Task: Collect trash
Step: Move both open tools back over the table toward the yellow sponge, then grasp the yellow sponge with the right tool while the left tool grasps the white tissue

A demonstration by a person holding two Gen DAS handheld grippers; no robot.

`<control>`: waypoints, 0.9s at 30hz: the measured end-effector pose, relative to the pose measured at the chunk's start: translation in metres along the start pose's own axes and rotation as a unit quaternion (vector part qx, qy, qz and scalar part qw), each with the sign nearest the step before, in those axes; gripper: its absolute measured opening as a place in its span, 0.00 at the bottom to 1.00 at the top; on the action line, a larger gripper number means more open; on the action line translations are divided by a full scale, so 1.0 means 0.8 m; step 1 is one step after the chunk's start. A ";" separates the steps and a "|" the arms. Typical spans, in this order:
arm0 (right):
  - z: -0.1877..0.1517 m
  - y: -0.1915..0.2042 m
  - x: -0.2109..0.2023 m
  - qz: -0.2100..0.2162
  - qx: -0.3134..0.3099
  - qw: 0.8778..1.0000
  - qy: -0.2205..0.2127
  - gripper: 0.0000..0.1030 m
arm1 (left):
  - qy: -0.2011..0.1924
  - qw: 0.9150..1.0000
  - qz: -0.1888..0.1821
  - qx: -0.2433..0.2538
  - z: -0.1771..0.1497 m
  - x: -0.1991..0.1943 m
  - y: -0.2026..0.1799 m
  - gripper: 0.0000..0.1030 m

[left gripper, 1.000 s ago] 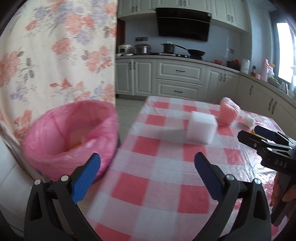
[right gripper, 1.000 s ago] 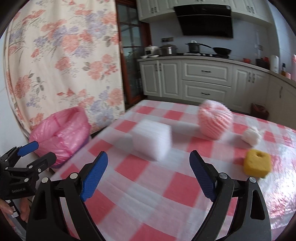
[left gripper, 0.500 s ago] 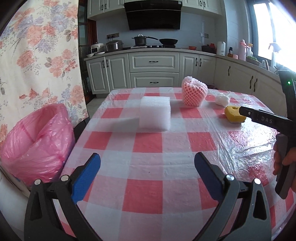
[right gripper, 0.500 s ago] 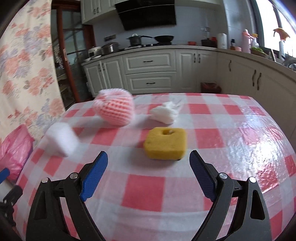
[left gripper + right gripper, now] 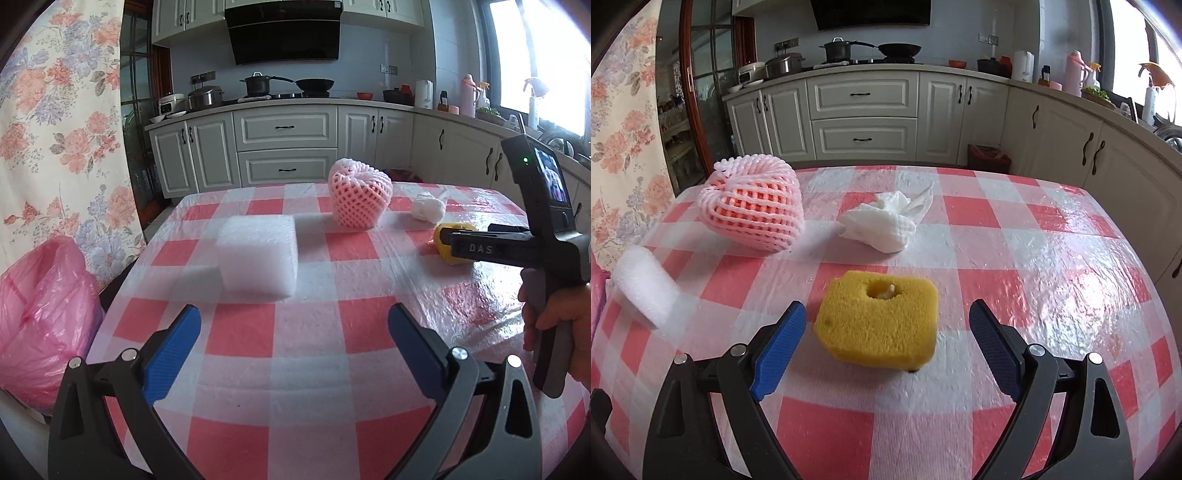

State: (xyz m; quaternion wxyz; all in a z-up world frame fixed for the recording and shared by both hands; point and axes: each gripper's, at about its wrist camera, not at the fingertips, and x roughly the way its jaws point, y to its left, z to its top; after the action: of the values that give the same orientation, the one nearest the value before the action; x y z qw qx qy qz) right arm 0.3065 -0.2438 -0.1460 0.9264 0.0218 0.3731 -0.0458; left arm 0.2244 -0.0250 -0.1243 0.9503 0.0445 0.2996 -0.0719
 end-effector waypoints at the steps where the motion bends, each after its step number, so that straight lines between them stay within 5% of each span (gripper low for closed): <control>1: 0.002 0.002 0.003 0.001 -0.004 1.000 0.003 0.82 | -0.001 1.000 -0.001 -0.001 0.002 0.002 -0.001 0.95; 6: 0.003 0.006 0.019 0.001 -0.014 1.000 0.027 0.81 | 0.000 1.000 -0.006 0.001 0.011 0.018 -0.010 0.95; 11: -0.001 -0.007 0.020 0.010 -0.002 0.999 0.037 0.61 | 0.003 1.000 -0.016 0.002 0.021 0.036 -0.029 0.95; 27: -0.021 -0.135 -0.027 -0.025 0.078 0.996 -0.026 0.53 | 0.025 0.995 -0.095 0.015 0.080 0.132 -0.148 0.94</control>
State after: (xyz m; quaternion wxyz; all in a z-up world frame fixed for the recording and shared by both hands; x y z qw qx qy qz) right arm 0.2681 -0.3488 -0.1440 0.9300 0.0836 0.3442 -0.0985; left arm 0.3267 -0.1616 -0.1373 0.9304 0.0320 0.3253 -0.1656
